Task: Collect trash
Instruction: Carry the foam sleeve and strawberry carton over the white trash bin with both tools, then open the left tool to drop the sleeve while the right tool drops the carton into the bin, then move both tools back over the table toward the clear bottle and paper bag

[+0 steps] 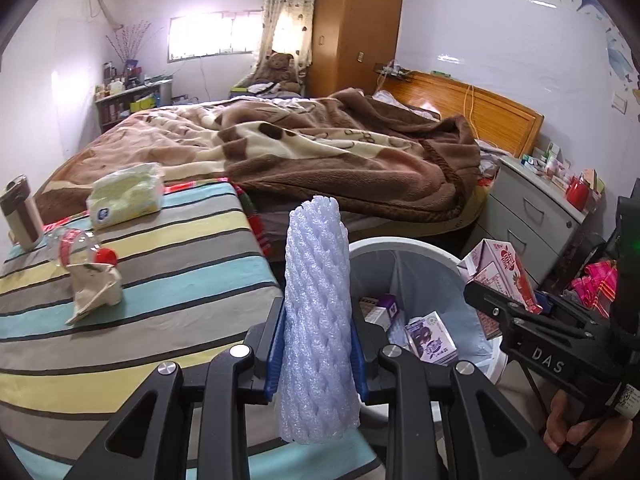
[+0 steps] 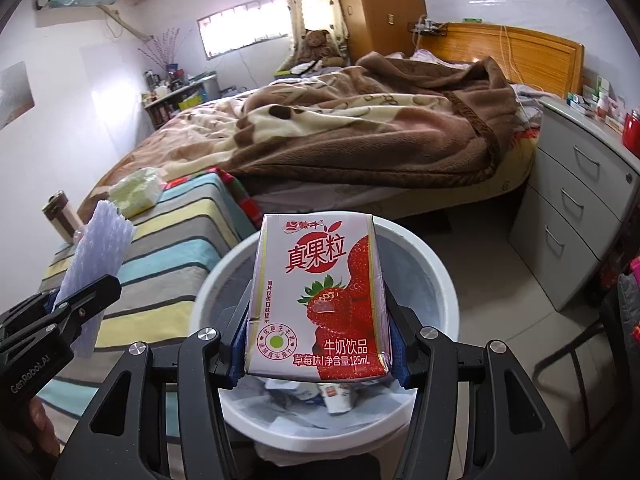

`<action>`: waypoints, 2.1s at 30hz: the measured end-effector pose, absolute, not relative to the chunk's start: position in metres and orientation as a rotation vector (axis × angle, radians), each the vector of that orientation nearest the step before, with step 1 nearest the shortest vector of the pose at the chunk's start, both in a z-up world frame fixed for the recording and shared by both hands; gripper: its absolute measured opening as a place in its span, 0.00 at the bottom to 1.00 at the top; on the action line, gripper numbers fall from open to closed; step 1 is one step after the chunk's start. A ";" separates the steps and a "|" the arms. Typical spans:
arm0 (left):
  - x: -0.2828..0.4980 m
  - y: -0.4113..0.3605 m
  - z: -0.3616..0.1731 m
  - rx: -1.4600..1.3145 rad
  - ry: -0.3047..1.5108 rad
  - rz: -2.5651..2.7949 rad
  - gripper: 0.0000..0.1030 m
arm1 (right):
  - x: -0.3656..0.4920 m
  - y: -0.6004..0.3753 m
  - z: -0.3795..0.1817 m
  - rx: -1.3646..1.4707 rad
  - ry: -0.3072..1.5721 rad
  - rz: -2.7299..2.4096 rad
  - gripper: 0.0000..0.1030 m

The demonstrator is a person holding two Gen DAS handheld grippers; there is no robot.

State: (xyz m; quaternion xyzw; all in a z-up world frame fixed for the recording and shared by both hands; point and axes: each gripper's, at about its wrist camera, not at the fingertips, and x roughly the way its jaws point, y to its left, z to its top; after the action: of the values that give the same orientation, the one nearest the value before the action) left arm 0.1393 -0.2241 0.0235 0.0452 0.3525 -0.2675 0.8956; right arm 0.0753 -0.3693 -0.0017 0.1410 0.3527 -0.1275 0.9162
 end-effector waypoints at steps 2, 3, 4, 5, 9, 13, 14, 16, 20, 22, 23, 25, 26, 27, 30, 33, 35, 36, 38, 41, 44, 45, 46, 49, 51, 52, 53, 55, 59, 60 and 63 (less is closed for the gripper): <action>0.142 -0.234 0.020 0.099 0.742 -0.570 0.28 | 0.075 -0.373 -0.004 0.295 0.734 -0.270 0.54; 0.143 -0.239 0.018 0.103 0.746 -0.574 0.28 | 0.076 -0.375 -0.006 0.299 0.739 -0.270 0.54; 0.144 -0.244 0.017 0.110 0.749 -0.580 0.28 | 0.076 -0.376 -0.008 0.300 0.745 -0.269 0.54; 0.146 -0.248 0.014 0.117 0.758 -0.585 0.28 | 0.076 -0.378 -0.008 0.301 0.749 -0.270 0.54; 0.148 -0.259 0.010 0.124 0.769 -0.599 0.28 | 0.077 -0.383 -0.012 0.305 0.765 -0.281 0.54; 0.152 -0.269 0.005 0.122 0.782 -0.619 0.28 | 0.077 -0.387 -0.016 0.308 0.773 -0.283 0.54; 0.154 -0.271 0.004 0.119 0.787 -0.623 0.28 | 0.078 -0.388 -0.017 0.309 0.776 -0.288 0.54; 0.156 -0.275 0.001 0.122 0.798 -0.631 0.28 | 0.078 -0.390 -0.018 0.311 0.782 -0.297 0.54; 0.157 -0.278 -0.004 0.121 0.809 -0.646 0.35 | 0.078 -0.393 -0.021 0.325 0.790 -0.292 0.54; 0.158 -0.279 -0.003 0.111 0.808 -0.650 0.44 | 0.078 -0.394 -0.021 0.328 0.792 -0.293 0.56; 0.158 -0.278 -0.003 0.106 0.806 -0.653 0.49 | 0.079 -0.393 -0.022 0.327 0.793 -0.294 0.57; 0.158 -0.276 -0.002 0.101 0.802 -0.656 0.50 | 0.078 -0.393 -0.021 0.325 0.790 -0.299 0.64; 0.158 -0.275 -0.002 0.100 0.802 -0.655 0.50 | 0.079 -0.393 -0.021 0.326 0.790 -0.300 0.65; 0.157 -0.274 -0.002 0.100 0.801 -0.653 0.51 | 0.078 -0.392 -0.021 0.328 0.788 -0.298 0.65; 0.156 -0.269 -0.001 0.095 0.800 -0.645 0.53 | 0.078 -0.393 -0.020 0.330 0.784 -0.299 0.66; 0.155 -0.263 0.001 0.087 0.795 -0.639 0.55 | 0.078 -0.391 -0.018 0.333 0.775 -0.294 0.68; 0.155 -0.258 0.002 0.083 0.792 -0.633 0.55 | 0.079 -0.389 -0.017 0.330 0.771 -0.286 0.68; 0.155 -0.255 0.003 0.081 0.789 -0.629 0.55 | 0.078 -0.387 -0.016 0.326 0.767 -0.284 0.68; 0.154 -0.249 0.005 0.076 0.782 -0.621 0.55 | 0.079 -0.384 -0.014 0.324 0.763 -0.280 0.68; 0.152 -0.238 0.008 0.067 0.771 -0.606 0.56 | 0.079 -0.380 -0.012 0.327 0.750 -0.262 0.68; 0.150 -0.226 0.011 0.066 0.758 -0.582 0.56 | 0.081 -0.373 -0.011 0.327 0.737 -0.239 0.68; 0.151 -0.222 0.012 0.062 0.756 -0.576 0.56 | 0.082 -0.369 -0.010 0.325 0.733 -0.229 0.68; 0.151 -0.216 0.013 0.055 0.755 -0.570 0.56 | 0.083 -0.367 -0.009 0.323 0.729 -0.221 0.68; 0.151 -0.199 0.014 0.043 0.747 -0.541 0.56 | 0.087 -0.356 -0.007 0.315 0.720 -0.192 0.68; 0.151 -0.188 0.014 0.037 0.743 -0.520 0.56 | 0.088 -0.350 -0.006 0.309 0.715 -0.174 0.68; 0.152 -0.183 0.014 0.031 0.743 -0.514 0.56 | 0.089 -0.348 -0.006 0.307 0.713 -0.166 0.68; 0.153 -0.175 0.014 0.018 0.743 -0.505 0.56 | 0.090 -0.345 -0.005 0.306 0.710 -0.159 0.68; 0.155 -0.163 0.015 0.010 0.738 -0.482 0.56 | 0.093 -0.338 -0.004 0.304 0.706 -0.140 0.68; 0.157 -0.138 0.016 -0.010 0.731 -0.447 0.56 | 0.097 -0.324 -0.003 0.294 0.703 -0.112 0.68; 0.158 -0.132 0.016 -0.015 0.730 -0.436 0.56 | 0.099 -0.321 -0.004 0.294 0.705 -0.104 0.68; 0.161 -0.111 0.015 -0.030 0.726 -0.398 0.56 | 0.104 -0.310 -0.005 0.295 0.712 -0.071 0.68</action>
State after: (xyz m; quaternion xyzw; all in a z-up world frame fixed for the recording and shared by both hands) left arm 0.1610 -0.1105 0.0154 -0.0147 0.3527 -0.1931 0.9155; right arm 0.1043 -0.3096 -0.0050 0.1438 0.3473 -0.0346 0.9260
